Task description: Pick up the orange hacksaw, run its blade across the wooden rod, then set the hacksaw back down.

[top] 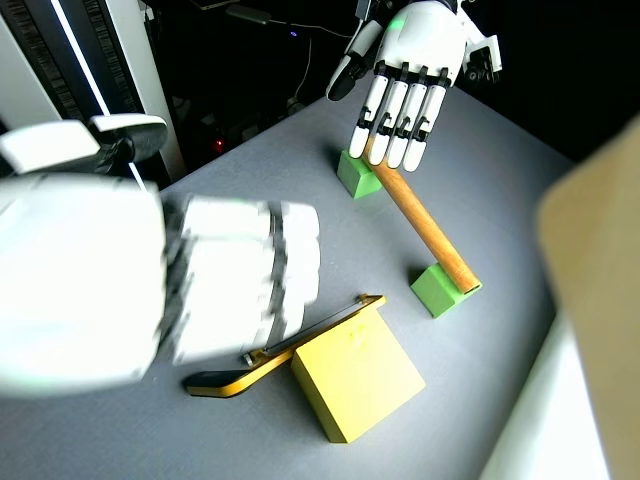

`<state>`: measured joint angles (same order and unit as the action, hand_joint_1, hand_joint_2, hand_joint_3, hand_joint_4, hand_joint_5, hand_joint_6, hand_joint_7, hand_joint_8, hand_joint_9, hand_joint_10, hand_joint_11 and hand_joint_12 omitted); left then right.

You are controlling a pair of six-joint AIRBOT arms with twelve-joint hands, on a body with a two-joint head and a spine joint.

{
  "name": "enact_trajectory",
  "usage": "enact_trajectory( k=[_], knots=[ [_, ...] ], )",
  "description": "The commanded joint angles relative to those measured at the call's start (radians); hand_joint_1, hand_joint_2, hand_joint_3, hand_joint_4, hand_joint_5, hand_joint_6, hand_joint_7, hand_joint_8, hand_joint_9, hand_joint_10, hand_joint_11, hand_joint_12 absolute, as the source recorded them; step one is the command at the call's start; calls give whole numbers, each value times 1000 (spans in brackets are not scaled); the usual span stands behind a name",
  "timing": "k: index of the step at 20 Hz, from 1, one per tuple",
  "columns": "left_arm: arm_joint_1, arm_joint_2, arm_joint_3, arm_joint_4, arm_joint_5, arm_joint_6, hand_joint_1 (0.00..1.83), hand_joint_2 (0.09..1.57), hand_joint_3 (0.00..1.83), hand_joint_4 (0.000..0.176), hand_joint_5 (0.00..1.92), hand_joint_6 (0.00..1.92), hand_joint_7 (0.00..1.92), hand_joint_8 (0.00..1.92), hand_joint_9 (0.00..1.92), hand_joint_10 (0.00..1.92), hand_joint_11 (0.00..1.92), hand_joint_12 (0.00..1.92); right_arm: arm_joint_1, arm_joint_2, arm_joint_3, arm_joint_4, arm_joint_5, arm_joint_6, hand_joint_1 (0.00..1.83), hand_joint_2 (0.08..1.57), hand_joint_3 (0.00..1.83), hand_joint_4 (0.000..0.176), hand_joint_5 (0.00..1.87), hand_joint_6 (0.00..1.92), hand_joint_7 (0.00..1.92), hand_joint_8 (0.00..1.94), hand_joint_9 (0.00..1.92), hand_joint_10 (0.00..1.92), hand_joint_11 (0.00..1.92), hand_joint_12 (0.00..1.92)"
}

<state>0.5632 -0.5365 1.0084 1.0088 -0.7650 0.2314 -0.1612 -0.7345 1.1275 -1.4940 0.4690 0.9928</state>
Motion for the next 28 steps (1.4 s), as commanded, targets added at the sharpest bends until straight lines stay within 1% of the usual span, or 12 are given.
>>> enact_trajectory(
  k=[1,4,6,7,10,12,14,15,18,21,24,28],
  knots=[
    [-11,19,-11,-85,23,-2,0,1183,0,0,45,1,55,0,51,1,0,85,-13,16,11,86,40,31,140,915,0,0,40,3,59,2,96,5,0,580],
    [-11,55,-71,-210,206,-2,0,1190,1,0,50,1,48,0,26,0,0,74,-187,47,60,327,166,21,141,925,0,0,39,3,66,4,108,6,0,613],
    [-15,89,-103,-213,264,-1,0,1196,3,0,66,7,55,5,31,5,0,68,-257,50,87,385,212,33,91,934,2,0,45,3,77,5,120,7,0,637],
    [-19,105,-118,-213,286,-1,0,1218,9,0,51,2,30,4,5,0,0,13,-281,52,89,425,204,53,88,937,2,0,56,6,88,7,132,10,0,644],
    [-70,174,-194,-227,352,-8,0,1194,0,0,58,4,48,11,33,11,35,17,-416,52,77,678,160,71,123,909,0,0,73,1,92,0,138,2,0,684],
    [-73,212,-240,-220,331,-8,0,1202,1,0,48,0,37,5,23,5,26,15,-523,43,77,820,197,28,180,899,0,0,62,0,83,0,133,0,0,680],
    [-61,242,-278,-173,293,-8,0,1204,2,0,46,0,37,3,21,3,25,16,-620,25,83,924,250,-24,279,893,0,0,56,0,75,0,124,0,0,677],
    [-41,258,-296,-166,263,-8,0,1202,1,0,41,0,32,1,15,1,19,13,-654,-2,103,942,293,-40,353,900,0,0,63,3,77,1,123,0,0,680],
    [30,310,-338,-160,202,-8,0,1196,0,0,46,4,39,3,10,2,6,9,-692,-97,181,969,369,-34,486,943,7,0,57,5,61,2,117,2,0,688],
    [74,339,-352,-160,165,-8,16,1191,0,0,77,13,58,9,18,5,0,2,-703,-154,237,970,389,-59,495,994,18,0,61,3,58,0,115,1,0,729],
    [96,354,-363,-160,164,-6,2,1192,0,0,76,8,62,7,34,9,25,12,-704,-203,285,970,397,-80,606,1019,19,0,67,4,74,6,125,4,0,713],
    [132,359,-387,-151,185,-6,10,1189,0,0,91,8,62,3,31,4,19,12,-702,-263,349,970,430,-134,681,1061,13,0,35,0,38,0,92,0,0,634]
  ],
)
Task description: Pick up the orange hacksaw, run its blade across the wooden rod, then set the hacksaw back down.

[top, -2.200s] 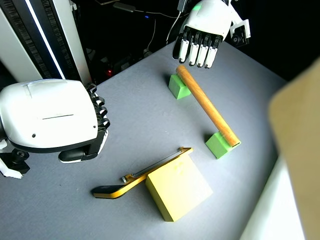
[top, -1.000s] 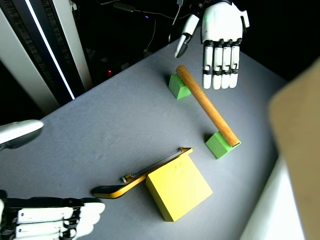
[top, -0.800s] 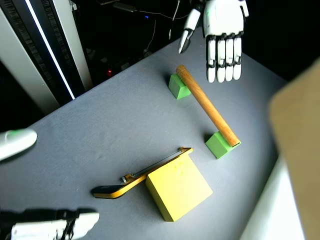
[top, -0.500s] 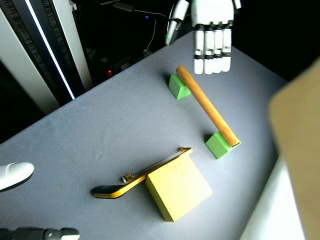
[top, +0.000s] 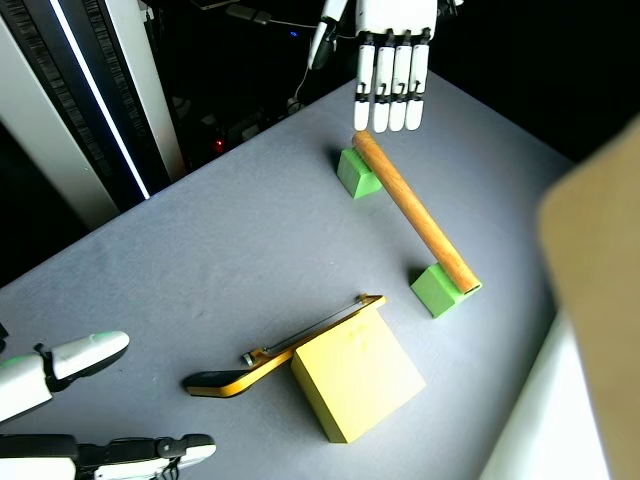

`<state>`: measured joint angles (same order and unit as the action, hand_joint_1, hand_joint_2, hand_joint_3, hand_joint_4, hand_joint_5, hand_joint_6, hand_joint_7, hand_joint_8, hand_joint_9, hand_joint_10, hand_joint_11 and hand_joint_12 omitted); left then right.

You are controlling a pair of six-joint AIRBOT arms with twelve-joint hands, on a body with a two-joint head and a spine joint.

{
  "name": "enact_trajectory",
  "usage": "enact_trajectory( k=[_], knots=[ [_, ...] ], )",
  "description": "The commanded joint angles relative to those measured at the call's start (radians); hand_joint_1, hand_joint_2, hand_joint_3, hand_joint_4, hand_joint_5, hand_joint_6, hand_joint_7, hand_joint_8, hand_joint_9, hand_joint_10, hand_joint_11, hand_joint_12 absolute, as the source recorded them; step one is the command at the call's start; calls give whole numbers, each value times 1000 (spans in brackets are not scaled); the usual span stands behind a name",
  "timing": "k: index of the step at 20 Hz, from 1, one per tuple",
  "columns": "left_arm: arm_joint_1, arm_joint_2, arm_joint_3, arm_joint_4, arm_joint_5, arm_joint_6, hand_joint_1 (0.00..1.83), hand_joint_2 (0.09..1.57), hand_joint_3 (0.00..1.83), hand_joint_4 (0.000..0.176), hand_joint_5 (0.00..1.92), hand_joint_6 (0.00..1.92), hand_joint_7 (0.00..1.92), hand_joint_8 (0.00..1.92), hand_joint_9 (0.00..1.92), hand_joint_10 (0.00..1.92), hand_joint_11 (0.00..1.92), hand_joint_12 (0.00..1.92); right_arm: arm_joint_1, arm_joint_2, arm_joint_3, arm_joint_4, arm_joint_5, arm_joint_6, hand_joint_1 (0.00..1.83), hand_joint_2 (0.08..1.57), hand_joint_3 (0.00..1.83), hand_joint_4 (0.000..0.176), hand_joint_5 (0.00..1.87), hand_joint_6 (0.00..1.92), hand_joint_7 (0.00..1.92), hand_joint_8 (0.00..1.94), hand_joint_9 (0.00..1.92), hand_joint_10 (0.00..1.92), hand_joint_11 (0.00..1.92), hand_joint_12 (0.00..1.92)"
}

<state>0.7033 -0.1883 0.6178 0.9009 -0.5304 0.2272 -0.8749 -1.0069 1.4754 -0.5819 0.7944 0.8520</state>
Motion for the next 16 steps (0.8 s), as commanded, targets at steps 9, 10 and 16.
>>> enact_trajectory(
  k=[9,10,16],
  knots=[
    [32,-52,5,-43,91,-2,0,1203,3,0,76,2,63,3,48,5,47,36,83,-110,87,70,83,-34,904,1063,0,0,102,7,81,3,139,6,0,730],
    [22,-65,13,-43,109,-2,0,1208,5,0,68,0,56,0,39,1,33,32,88,-123,87,80,72,-36,898,1071,0,0,106,8,84,4,142,6,0,737],
    [0,-114,54,-43,206,-2,0,1210,3,0,61,3,52,3,36,1,39,46,105,-171,87,138,-13,-45,879,1070,1,0,119,1,97,2,144,3,0,745]
  ],
)
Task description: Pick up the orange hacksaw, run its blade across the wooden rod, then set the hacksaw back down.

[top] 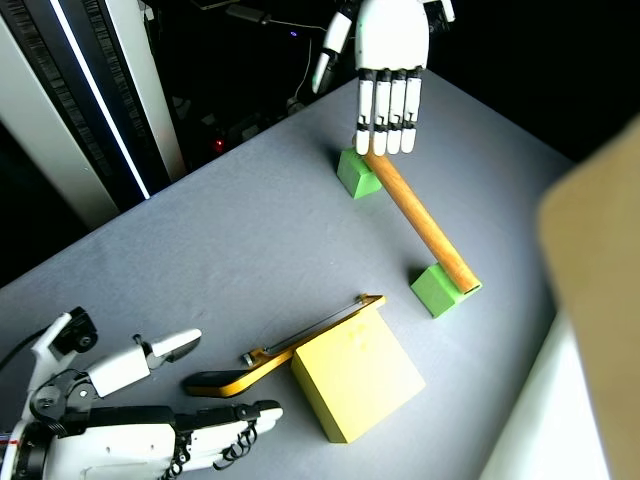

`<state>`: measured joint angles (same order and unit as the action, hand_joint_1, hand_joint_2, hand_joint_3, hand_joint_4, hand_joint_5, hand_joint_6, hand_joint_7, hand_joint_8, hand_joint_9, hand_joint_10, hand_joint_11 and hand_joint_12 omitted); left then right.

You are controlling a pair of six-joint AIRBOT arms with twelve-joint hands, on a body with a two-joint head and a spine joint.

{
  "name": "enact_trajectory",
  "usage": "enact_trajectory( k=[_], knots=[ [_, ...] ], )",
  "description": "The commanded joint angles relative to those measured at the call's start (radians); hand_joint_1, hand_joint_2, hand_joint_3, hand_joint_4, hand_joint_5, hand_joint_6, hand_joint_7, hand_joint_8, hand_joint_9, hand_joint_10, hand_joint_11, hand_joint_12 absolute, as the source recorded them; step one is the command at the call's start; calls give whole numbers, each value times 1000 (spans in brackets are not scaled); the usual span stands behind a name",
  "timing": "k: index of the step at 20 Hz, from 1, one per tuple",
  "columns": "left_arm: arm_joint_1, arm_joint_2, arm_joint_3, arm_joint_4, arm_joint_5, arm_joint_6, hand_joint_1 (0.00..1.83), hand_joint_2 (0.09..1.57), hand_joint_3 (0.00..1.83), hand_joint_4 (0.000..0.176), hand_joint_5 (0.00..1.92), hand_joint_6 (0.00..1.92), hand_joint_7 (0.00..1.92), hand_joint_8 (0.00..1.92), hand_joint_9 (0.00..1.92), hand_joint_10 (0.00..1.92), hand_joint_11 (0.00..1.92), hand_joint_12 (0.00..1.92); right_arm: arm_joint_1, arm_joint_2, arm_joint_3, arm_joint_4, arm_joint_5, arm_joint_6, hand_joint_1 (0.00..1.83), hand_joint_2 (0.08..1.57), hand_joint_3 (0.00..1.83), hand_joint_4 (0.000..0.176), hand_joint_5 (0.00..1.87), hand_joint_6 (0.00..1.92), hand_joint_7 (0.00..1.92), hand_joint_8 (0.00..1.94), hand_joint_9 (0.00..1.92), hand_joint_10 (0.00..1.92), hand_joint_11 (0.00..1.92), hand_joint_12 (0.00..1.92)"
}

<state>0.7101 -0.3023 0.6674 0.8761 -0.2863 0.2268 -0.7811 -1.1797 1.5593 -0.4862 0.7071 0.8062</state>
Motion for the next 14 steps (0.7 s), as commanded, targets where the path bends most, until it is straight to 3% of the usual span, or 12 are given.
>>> enact_trajectory(
  k=[1,4,14],
  knots=[
    [-2,-1,6,-18,-38,-1,0,1210,3,0,36,0,32,0,16,0,24,42,11,-2,3,55,69,-4,904,1062,0,0,120,2,98,2,141,2,0,745],
    [10,-6,9,-18,-37,-1,0,1212,2,0,60,10,52,8,46,12,48,62,14,-20,3,107,65,-54,903,1073,5,0,120,0,106,0,142,1,0,761],
    [60,-36,15,-1,-34,-1,0,1218,1,0,66,5,52,3,40,2,0,189,60,-67,3,195,21,-75,877,1057,0,0,155,4,130,3,158,3,0,801]
  ],
)
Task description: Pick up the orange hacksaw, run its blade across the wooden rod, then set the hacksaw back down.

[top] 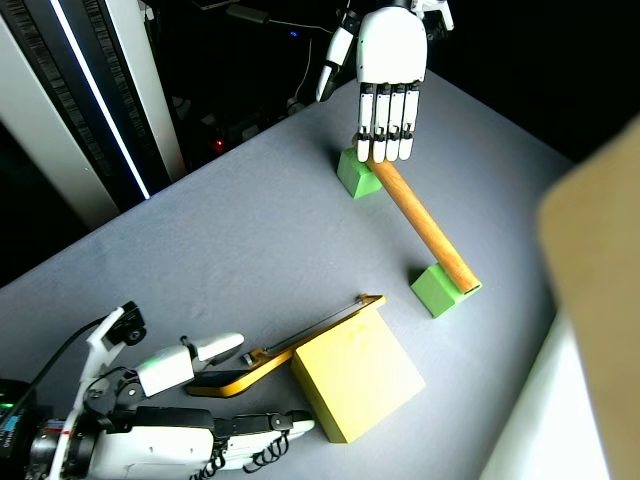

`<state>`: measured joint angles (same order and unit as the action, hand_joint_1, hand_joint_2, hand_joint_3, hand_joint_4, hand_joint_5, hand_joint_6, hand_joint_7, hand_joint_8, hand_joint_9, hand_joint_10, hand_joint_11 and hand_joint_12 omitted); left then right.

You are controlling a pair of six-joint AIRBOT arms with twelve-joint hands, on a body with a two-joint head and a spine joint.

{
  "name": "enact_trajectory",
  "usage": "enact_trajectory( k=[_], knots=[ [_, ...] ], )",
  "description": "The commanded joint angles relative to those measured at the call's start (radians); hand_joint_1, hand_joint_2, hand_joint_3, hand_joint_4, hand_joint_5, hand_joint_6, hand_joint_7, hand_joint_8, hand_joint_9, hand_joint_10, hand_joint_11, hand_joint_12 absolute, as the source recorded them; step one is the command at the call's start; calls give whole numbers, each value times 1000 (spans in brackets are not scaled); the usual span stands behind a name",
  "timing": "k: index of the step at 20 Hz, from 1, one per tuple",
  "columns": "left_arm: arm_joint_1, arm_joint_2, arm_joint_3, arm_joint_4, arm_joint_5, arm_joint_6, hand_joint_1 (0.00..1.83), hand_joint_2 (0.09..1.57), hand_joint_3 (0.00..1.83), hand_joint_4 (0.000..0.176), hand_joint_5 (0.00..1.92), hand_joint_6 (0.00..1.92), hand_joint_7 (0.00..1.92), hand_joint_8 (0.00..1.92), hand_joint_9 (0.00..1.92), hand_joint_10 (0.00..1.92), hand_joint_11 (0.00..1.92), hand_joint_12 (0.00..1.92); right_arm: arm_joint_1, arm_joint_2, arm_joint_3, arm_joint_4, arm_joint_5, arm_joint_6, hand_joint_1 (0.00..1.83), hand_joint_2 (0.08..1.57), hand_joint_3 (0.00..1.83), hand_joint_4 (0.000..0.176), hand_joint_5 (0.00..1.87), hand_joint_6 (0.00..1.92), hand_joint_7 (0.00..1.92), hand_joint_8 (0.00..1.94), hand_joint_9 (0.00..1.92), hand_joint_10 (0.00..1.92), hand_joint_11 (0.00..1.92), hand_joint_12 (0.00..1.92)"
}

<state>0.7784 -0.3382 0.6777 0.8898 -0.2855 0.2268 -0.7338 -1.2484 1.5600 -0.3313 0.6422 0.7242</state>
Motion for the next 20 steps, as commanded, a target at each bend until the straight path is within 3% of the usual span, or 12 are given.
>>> enact_trajectory(
  k=[1,15,18,20],
  knots=[
    [1,-3,9,-15,-35,-1,0,1221,2,0,63,2,48,1,33,1,0,176,17,-1,2,50,80,5,876,1070,3,0,159,4,131,2,158,2,0,784],
    [33,-10,27,-15,-59,-1,0,1217,1,0,61,2,50,1,33,0,0,160,63,-37,-11,64,0,-36,879,1095,6,0,125,3,110,2,149,3,0,723],
    [33,-10,24,-15,-70,-1,0,1217,0,0,51,2,43,2,26,2,0,144,65,-48,-26,65,-11,-46,961,1101,6,0,191,11,181,10,211,13,0,860],
    [32,-10,19,-15,-72,-1,0,1215,0,0,59,3,47,2,30,2,0,165,65,-50,-37,65,-22,-67,1067,1157,1,0,403,21,389,13,428,29,92,1034]
  ],
)
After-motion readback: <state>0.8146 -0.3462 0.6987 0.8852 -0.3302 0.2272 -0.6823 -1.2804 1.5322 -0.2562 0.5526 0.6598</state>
